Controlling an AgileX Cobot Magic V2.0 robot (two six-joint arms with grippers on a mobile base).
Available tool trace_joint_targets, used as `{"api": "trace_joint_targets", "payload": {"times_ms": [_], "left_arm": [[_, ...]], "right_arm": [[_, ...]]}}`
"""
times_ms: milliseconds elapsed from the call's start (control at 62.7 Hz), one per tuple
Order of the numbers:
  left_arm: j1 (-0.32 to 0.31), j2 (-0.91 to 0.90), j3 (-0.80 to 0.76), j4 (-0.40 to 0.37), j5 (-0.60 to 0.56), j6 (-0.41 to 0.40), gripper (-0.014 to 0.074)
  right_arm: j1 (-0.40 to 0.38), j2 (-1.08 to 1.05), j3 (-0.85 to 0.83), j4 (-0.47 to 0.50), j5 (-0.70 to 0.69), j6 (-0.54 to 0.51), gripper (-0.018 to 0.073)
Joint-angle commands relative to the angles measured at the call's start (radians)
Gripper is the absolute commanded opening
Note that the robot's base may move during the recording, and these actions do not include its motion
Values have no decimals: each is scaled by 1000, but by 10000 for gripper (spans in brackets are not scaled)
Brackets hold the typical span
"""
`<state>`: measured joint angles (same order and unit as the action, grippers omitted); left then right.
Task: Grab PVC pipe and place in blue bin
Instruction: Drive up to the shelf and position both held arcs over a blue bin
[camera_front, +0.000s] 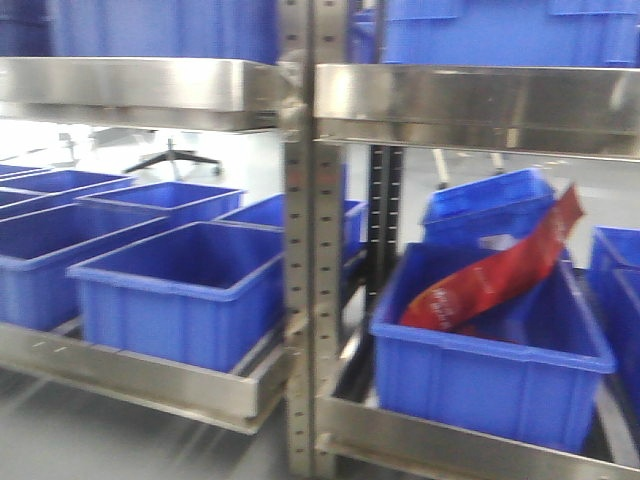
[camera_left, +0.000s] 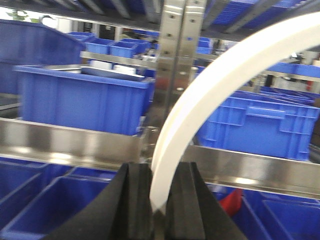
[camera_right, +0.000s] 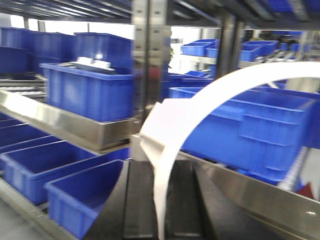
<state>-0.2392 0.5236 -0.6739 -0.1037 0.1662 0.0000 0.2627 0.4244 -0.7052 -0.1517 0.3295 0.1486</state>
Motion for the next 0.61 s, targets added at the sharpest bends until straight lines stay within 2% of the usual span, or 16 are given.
{"api": "trace_joint_targets", "payload": {"times_ms": [0, 590], "left_arm": [[-3, -1, -8, -9, -28, 0, -111], [-3, -1, -8, -9, -28, 0, -111]], "right_arm": [[2, -4, -4, -4, -22, -4, -167], [2, -4, -4, -4, -22, -4, -167]]}}
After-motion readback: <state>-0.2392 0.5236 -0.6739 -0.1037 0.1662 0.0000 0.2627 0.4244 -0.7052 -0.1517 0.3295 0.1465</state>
